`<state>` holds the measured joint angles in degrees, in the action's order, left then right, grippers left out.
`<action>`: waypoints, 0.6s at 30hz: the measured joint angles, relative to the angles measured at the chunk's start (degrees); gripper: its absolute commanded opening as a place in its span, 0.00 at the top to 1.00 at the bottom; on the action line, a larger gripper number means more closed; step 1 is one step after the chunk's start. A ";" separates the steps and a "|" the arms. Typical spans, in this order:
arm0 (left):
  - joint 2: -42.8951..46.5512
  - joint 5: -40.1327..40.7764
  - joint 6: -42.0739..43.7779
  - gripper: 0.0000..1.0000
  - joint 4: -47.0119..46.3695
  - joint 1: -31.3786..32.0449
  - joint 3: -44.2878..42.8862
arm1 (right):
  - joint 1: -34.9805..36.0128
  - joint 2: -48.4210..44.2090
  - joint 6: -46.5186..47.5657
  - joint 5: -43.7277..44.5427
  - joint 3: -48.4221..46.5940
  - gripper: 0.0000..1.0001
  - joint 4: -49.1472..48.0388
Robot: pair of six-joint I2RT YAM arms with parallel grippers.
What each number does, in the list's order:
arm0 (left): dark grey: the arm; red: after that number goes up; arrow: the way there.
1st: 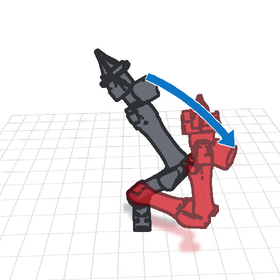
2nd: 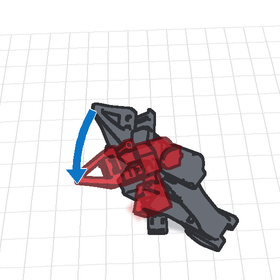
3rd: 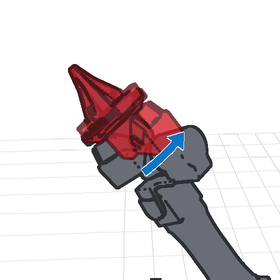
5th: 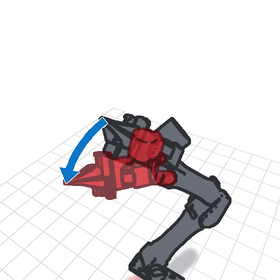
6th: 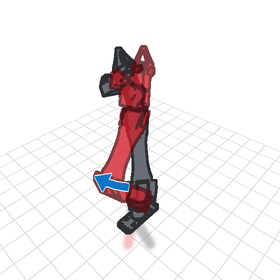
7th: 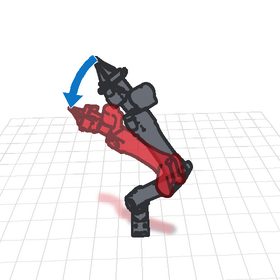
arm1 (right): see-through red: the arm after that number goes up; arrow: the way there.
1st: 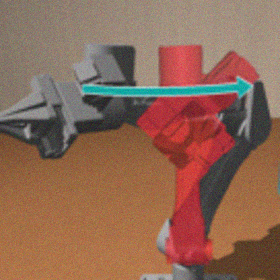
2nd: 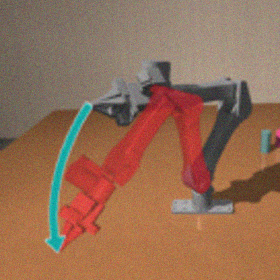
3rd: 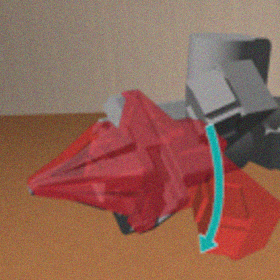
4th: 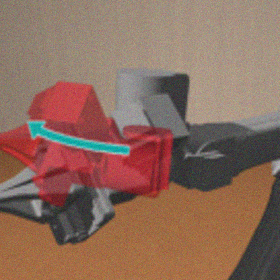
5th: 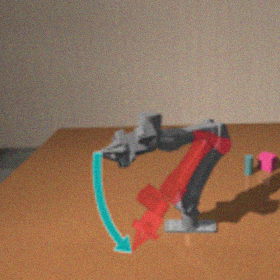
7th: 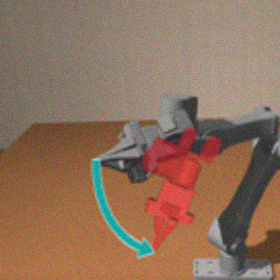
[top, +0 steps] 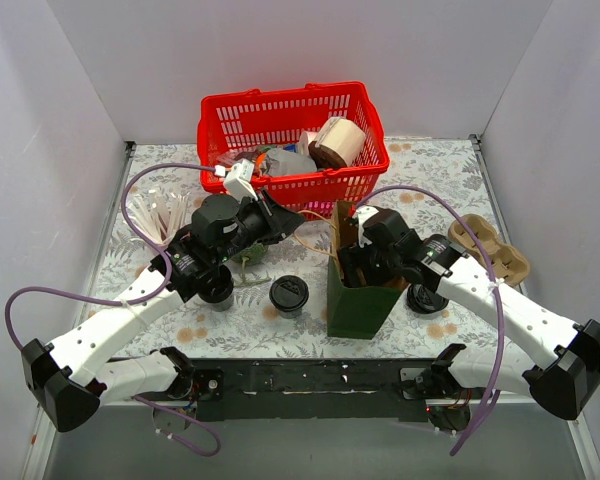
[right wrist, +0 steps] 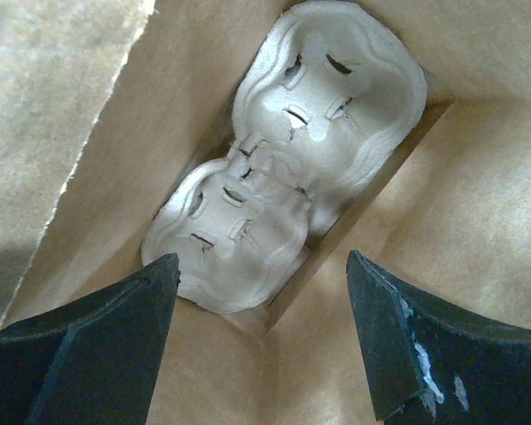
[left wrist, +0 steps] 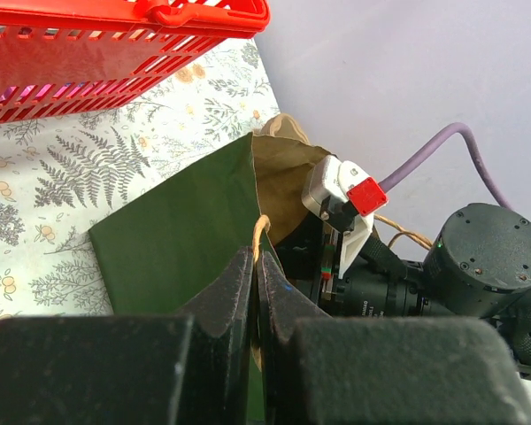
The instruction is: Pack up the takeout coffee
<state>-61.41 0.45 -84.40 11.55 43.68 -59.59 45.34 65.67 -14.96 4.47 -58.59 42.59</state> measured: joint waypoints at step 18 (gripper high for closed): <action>-0.02 0.00 0.85 1.00 0.00 0.04 -0.02 | 0.00 -0.31 -0.13 -4.48 1.49 0.18 2.27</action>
<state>-61.43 0.45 -83.55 11.55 43.72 -59.61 45.34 65.36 -15.09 -0.01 -57.10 44.86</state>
